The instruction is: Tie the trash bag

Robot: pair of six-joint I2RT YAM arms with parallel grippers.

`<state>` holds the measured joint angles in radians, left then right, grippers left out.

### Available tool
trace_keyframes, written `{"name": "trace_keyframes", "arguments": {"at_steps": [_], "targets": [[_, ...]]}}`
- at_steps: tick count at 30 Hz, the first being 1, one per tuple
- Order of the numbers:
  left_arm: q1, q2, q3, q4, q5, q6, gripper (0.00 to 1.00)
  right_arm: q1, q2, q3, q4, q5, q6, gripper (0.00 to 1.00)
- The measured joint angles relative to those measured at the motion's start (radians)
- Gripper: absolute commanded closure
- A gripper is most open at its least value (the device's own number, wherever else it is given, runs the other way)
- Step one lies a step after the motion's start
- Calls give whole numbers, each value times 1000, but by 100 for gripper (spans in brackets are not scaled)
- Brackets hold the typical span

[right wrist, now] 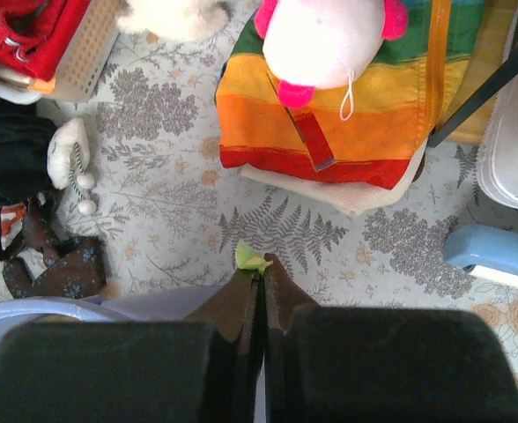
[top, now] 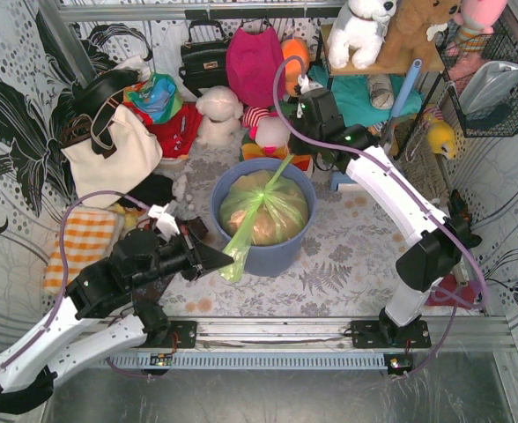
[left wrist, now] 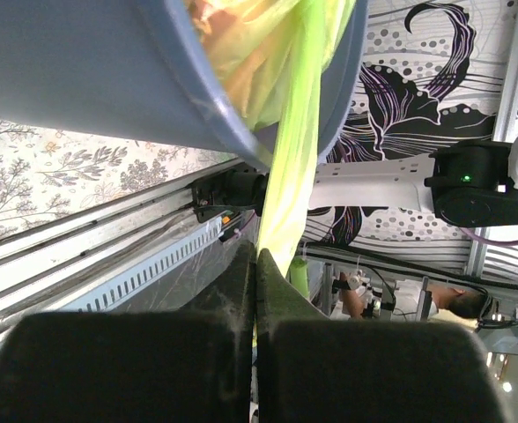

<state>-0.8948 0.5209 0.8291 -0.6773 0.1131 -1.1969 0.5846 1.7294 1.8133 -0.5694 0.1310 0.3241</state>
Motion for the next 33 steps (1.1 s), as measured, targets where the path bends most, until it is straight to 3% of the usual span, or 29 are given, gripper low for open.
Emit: {"name": "trace_keyframes", "arguments": {"at_steps": [5,14,18,23,26,33], "targets": [[0,71,93,-10,11,21,100,-17,2,44,1,0,-1,100],[0,216,346,-21,33,108,100,-28,26,273,-14,0,-10,100],[-3,198,343,-56,64,132,100,-54,26,252,10,54,-32,100],[-3,79,178,-76,87,111,100,-77,25,118,54,98,-45,100],[-3,27,97,-95,90,89,71,-81,26,42,58,101,-45,100],[-3,66,169,-122,76,112,32,-82,18,21,76,101,-46,100]]}}
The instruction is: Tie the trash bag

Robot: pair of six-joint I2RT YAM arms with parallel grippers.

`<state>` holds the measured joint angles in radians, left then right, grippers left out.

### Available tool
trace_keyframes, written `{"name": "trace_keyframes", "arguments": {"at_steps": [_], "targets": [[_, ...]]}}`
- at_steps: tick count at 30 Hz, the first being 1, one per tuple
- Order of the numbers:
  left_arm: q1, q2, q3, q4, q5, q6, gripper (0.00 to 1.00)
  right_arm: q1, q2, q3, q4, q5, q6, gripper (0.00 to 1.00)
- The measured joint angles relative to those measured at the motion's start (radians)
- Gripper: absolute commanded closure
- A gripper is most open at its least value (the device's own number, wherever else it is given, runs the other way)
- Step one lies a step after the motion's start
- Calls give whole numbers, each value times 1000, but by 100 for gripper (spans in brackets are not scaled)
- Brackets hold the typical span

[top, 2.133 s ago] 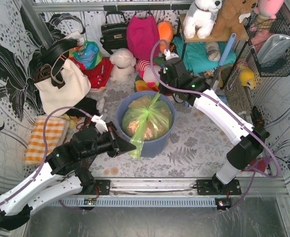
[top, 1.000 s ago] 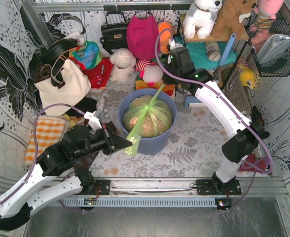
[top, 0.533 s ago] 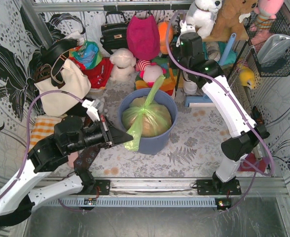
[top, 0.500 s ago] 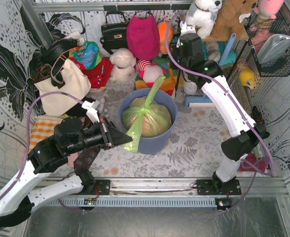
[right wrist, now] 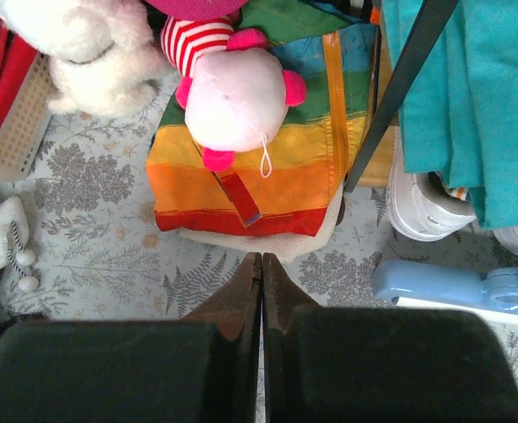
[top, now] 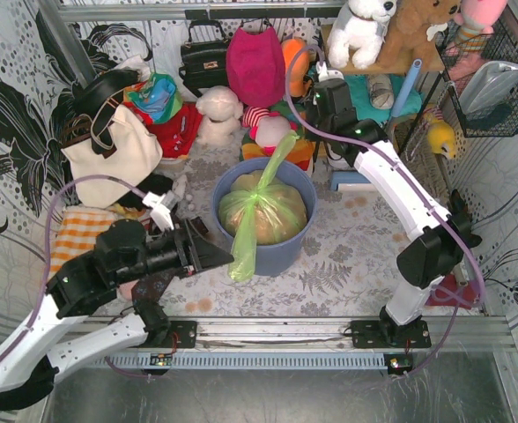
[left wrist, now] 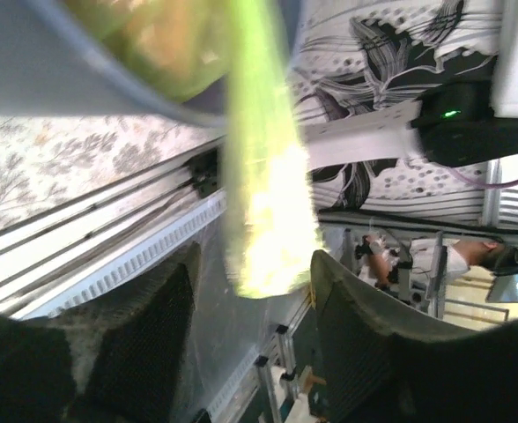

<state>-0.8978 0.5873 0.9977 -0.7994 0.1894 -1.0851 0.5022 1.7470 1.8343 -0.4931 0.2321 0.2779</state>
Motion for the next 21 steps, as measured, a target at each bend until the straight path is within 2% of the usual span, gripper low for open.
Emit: {"name": "trace_keyframes", "arguments": {"at_steps": [4,6,8,10,13,16,19,21], "targets": [[0,85,203,-25,-68,76,12,-1,-28,0,0,0,-8,100],[0,116,297,-20,-126,133,1,-6,-50,-3,1,0,-11,91],[0,130,354,-8,-194,192,2,-22,-88,-25,5,0,-14,78],[0,134,370,3,-280,257,2,-49,-136,-69,14,1,-21,62],[0,136,344,22,-435,353,2,-104,-211,-172,37,9,-35,36],[0,132,255,69,-607,438,2,-159,-283,-310,65,18,-38,15],[0,122,127,128,-774,509,2,-212,-343,-449,81,27,-39,2],[9,121,49,166,-861,546,2,-247,-377,-535,95,34,-42,2]]}}
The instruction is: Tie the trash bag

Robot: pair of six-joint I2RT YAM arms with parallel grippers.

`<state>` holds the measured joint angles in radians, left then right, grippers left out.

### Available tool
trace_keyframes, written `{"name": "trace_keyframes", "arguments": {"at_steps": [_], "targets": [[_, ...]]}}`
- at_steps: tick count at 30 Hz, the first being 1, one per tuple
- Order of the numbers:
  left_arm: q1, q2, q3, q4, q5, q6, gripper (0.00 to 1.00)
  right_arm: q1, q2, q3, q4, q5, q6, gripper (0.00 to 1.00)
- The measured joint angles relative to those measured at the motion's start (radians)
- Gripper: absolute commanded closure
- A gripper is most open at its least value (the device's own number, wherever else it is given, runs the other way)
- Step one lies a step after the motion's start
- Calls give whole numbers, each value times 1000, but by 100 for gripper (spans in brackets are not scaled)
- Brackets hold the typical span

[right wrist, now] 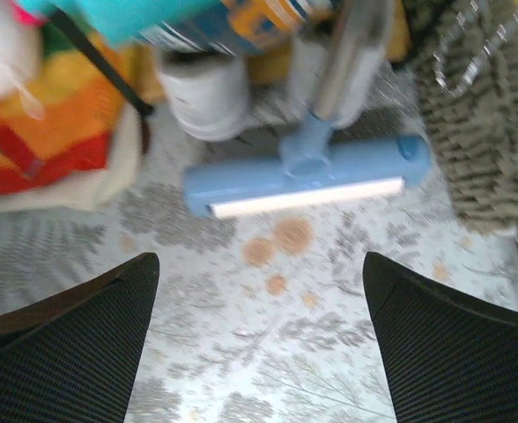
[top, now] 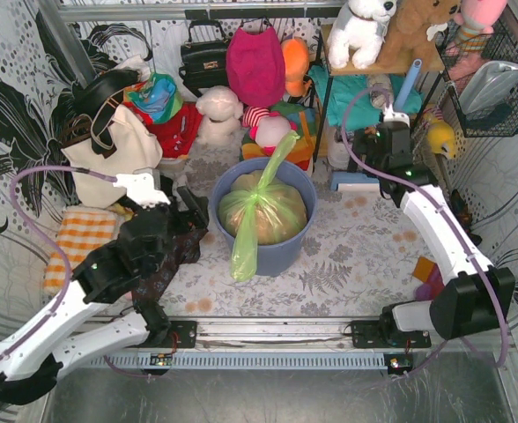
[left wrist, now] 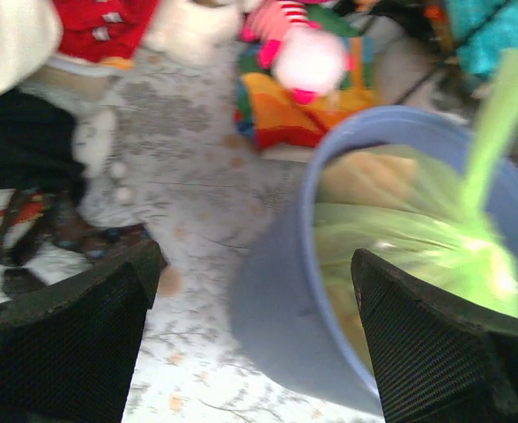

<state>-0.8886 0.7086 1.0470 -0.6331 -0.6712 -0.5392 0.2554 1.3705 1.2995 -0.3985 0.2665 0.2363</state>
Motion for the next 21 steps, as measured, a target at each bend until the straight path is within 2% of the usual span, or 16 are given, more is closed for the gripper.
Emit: {"name": "trace_keyframes", "arguments": {"at_steps": [3,9,12,16,21], "targets": [[65,21,-79,51,-55,33,2,-42,-68,-149,59,12,-21,3],[392,135,-220,227,8,50,2,-92,-186,-474,245,125,-60,3],[495,175,-331,314,16,53,2,-97,-215,-647,389,189,-90,3],[538,240,-456,485,-22,92,2,-103,-247,-837,568,268,-131,3],[538,354,-626,813,-99,200,2,-106,-224,-939,811,340,-172,3]]}}
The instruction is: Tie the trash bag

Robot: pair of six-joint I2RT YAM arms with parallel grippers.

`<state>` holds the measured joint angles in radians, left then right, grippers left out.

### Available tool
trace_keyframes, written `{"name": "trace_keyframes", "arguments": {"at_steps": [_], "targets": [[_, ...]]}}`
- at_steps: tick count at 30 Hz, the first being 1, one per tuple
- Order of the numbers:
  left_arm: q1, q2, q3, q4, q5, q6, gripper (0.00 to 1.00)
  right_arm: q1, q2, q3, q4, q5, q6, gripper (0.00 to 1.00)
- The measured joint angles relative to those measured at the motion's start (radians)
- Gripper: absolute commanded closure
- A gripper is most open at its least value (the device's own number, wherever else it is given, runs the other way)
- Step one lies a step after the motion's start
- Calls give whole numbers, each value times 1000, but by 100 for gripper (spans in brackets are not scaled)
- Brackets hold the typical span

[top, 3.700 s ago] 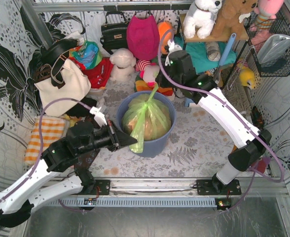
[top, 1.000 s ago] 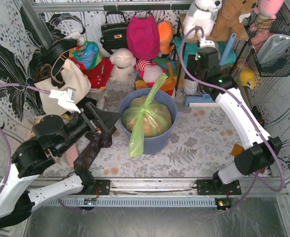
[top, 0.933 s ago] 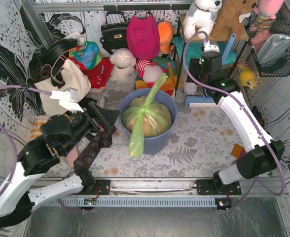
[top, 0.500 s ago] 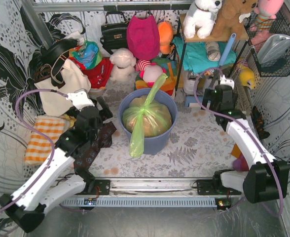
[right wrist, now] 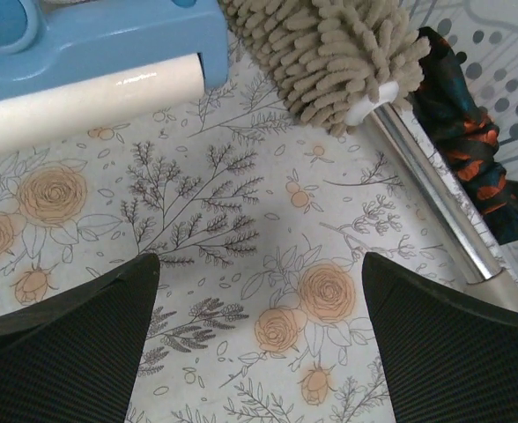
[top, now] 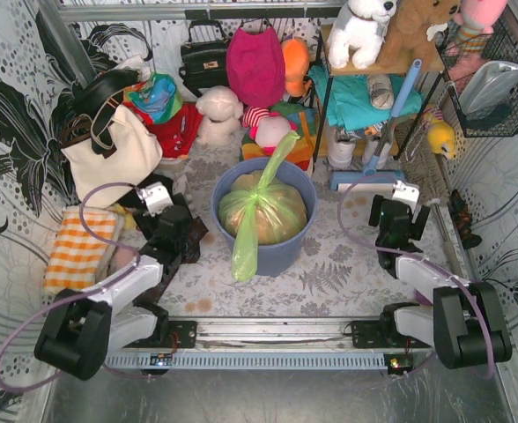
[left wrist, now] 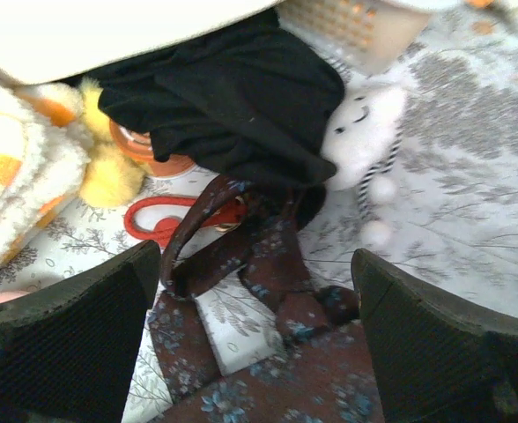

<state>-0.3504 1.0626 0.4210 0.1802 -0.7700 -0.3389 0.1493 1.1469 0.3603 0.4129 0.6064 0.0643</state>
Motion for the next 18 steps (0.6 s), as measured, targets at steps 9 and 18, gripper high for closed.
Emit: {"name": "trace_keyframes", "arguments": {"at_steps": [9,18], "targets": [[15,317,-130,559,-17,230,2,-2,173,-159,445,-71,-105,3],[106,365,-191,896,173,288,2,-3,293,-177,734,-290,-186,3]]}}
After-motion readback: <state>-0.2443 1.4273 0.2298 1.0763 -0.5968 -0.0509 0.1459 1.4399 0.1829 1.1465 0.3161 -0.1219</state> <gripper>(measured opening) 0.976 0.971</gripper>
